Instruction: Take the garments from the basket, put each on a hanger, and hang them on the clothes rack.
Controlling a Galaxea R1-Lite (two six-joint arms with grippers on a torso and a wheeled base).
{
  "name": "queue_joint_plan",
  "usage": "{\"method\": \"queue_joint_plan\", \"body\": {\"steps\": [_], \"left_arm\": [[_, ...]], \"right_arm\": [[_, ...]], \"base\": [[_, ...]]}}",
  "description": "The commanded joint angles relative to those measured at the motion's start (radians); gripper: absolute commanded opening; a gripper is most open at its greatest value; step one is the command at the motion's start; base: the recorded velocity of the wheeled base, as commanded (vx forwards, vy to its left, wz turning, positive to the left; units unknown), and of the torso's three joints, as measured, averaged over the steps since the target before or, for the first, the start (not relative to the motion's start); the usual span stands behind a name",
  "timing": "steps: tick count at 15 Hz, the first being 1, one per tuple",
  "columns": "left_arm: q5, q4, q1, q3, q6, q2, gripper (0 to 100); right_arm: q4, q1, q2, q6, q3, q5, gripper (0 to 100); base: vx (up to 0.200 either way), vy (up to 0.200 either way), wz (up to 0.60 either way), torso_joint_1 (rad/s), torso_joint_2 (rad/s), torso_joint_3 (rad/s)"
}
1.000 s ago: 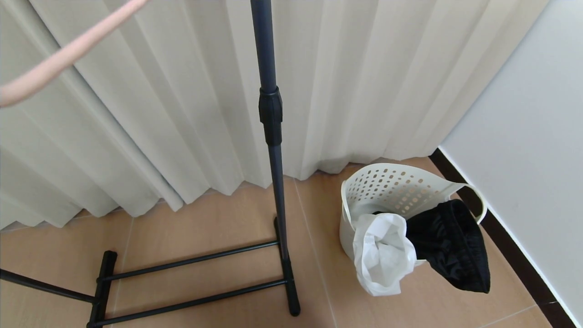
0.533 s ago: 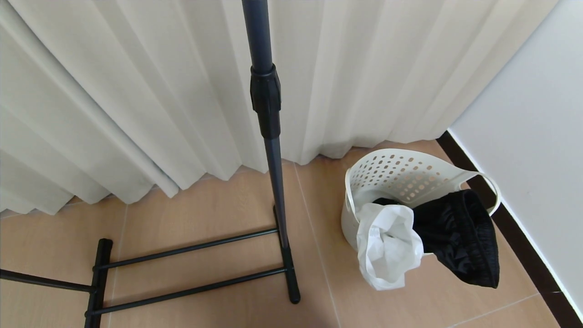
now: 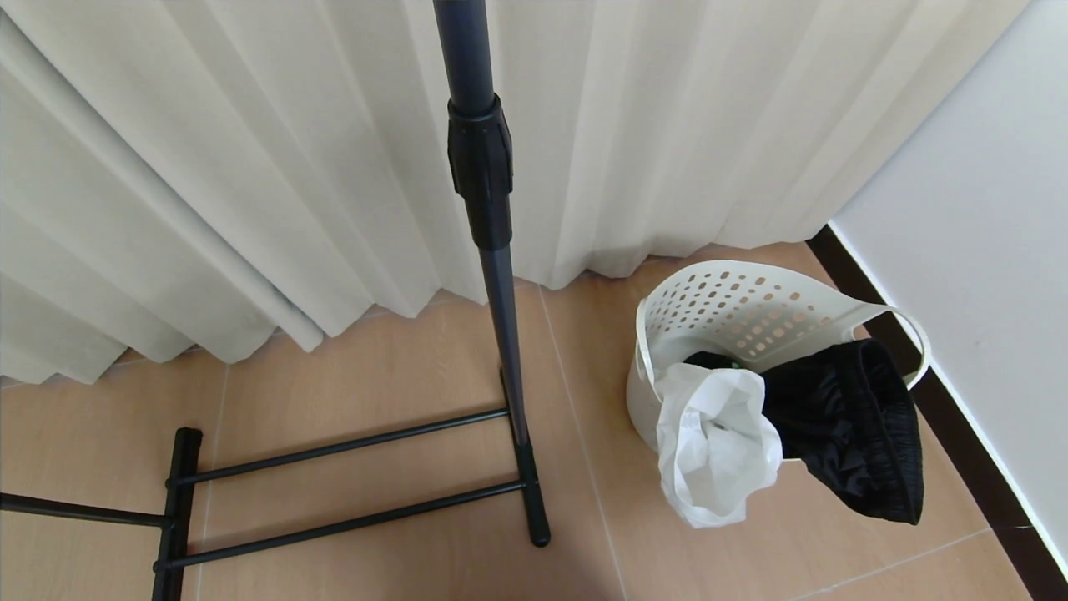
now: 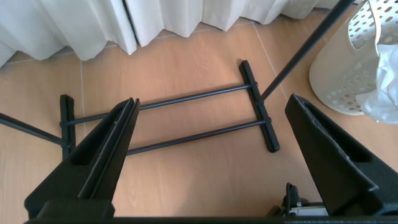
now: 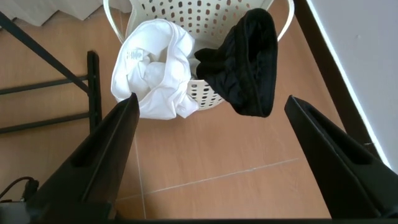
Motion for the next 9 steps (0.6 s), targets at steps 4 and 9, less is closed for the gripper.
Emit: {"method": "queue_joint_plan", "body": {"steps": [4,9], "left_arm": [[0.000,0.000,0.000,0.001,0.005,0.001,100],[0.000,0.000,0.000,0.001,0.005,0.001,100]], "right_arm": [[-0.206,0.106,0.673,-0.057,-0.074,0.065,100],[-0.467,0.157,1.272,-0.118,-0.297,0.043,100]], "base": [[0.000,0.000,0.00,0.000,0.00,0.000],[0.000,0.000,0.00,0.000,0.00,0.000]]}}
